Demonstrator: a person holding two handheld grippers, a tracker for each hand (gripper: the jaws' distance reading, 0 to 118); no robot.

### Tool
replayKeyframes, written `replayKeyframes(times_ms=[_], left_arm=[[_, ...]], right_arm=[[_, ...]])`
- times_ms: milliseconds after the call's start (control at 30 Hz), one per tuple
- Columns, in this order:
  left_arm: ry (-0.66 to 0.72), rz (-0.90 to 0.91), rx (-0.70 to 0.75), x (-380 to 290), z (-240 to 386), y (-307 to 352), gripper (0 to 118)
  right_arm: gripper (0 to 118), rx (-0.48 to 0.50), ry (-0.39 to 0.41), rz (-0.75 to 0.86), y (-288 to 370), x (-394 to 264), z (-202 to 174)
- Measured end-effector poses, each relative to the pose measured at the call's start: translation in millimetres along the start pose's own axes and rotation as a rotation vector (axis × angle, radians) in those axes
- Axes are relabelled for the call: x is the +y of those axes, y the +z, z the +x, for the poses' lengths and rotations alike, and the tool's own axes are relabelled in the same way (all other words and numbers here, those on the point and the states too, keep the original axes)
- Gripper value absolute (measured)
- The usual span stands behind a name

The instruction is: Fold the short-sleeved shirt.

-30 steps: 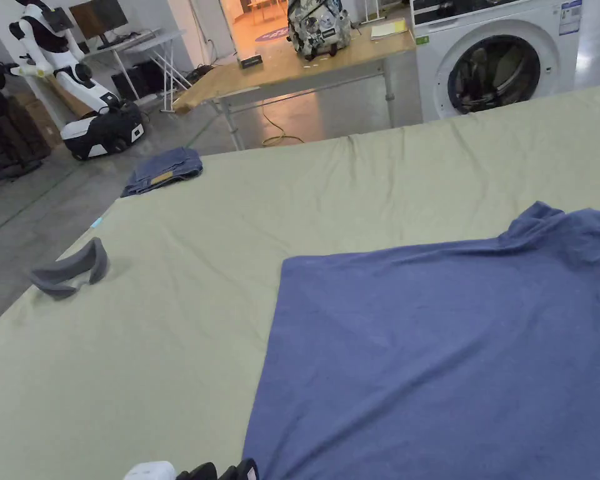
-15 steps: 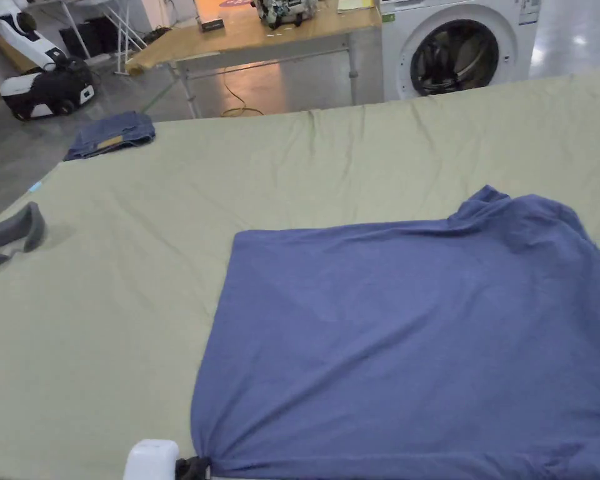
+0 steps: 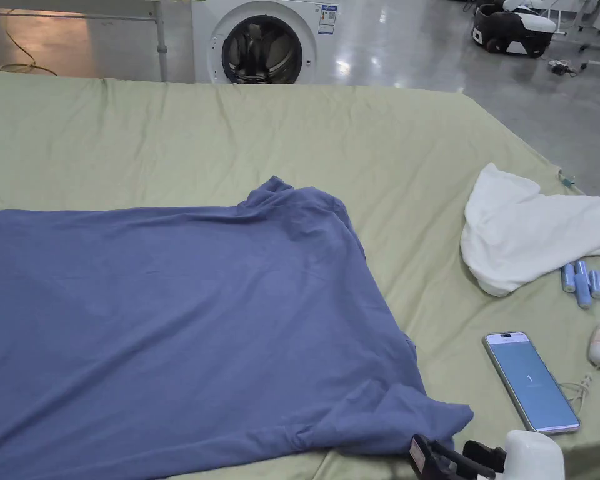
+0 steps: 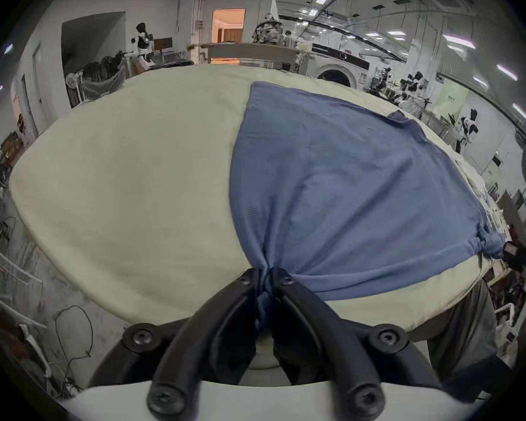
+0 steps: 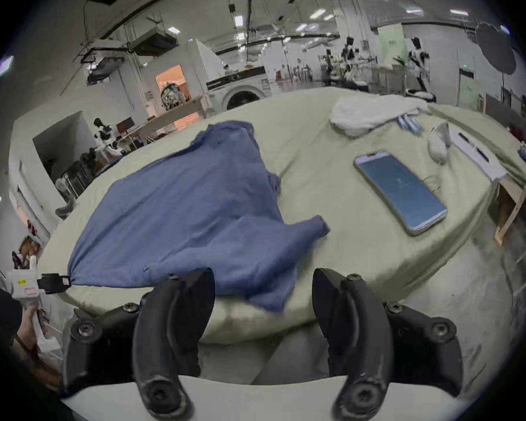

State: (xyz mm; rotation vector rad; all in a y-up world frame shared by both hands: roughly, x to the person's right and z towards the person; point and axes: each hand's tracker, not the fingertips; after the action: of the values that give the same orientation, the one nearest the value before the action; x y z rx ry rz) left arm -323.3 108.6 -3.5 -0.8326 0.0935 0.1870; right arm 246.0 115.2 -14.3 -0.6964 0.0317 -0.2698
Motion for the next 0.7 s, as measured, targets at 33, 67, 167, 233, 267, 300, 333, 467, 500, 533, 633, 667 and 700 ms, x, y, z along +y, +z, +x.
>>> replayKeyframes(times_ms=[33, 67, 167, 233, 267, 300, 333, 467, 500, 533, 633, 667, 700], left_arm=[[-0.001, 0.000, 0.000, 2.4, 0.5, 2.9, 2], [0.000, 0.001, 0.000, 2.0, 1.4, 3.8, 2], [0.003, 0.006, 0.003, 1.6, -0.4, 4.1, 2], [0.005, 0.009, 0.007, 1.2, 1.6, 5.6, 2], [0.005, 0.011, 0.008, 0.9, 2.2, 6.6, 2], [0.004, 0.014, 0.006, 0.8, -2.1, 3.6, 2], [0.003, 0.021, -0.004, 0.8, -4.5, 5.3, 2], [0.002, 0.115, -0.047, 20.9, -9.5, 18.7, 2], [0.015, 0.159, -0.084, 33.8, -10.5, 21.2, 2], [0.025, 0.191, -0.114, 52.9, -12.9, 17.0, 2], [0.038, 0.180, -0.121, 105.7, -22.5, -11.0, 2], [0.038, 0.183, -0.122, 120.4, -24.5, -20.5, 2], [0.049, 0.181, -0.127, 140.9, -27.7, -37.6, 2]], right_arm=[[69, 0.009, -0.015, -0.007, -10.9, 0.5, 3.8], [68, 0.014, -0.026, -0.023, -20.2, 1.0, 6.8], [13, 0.038, -0.052, -0.071, -38.7, -0.6, 11.9], [6, 0.049, -0.012, -0.063, -30.8, 2.9, -6.1], [6, 0.050, 0.019, -0.058, -27.6, 5.4, -9.8], [6, 0.050, 0.044, -0.052, -25.1, 9.0, -13.5], [6, 0.050, 0.049, -0.038, -22.4, 15.3, -16.1], [6, 0.103, 0.086, 0.042, -22.5, 60.7, -24.7], [6, 0.116, 0.101, 0.040, -29.2, 78.1, -30.7], [6, 0.119, 0.118, 0.040, -40.5, 94.5, -33.8], [6, 0.120, 0.156, 0.021, -85.4, 140.0, -47.4], [6, 0.110, 0.176, 0.018, -102.8, 151.8, -51.0], [6, 0.104, 0.182, 0.002, -122.8, 165.2, -54.9]])
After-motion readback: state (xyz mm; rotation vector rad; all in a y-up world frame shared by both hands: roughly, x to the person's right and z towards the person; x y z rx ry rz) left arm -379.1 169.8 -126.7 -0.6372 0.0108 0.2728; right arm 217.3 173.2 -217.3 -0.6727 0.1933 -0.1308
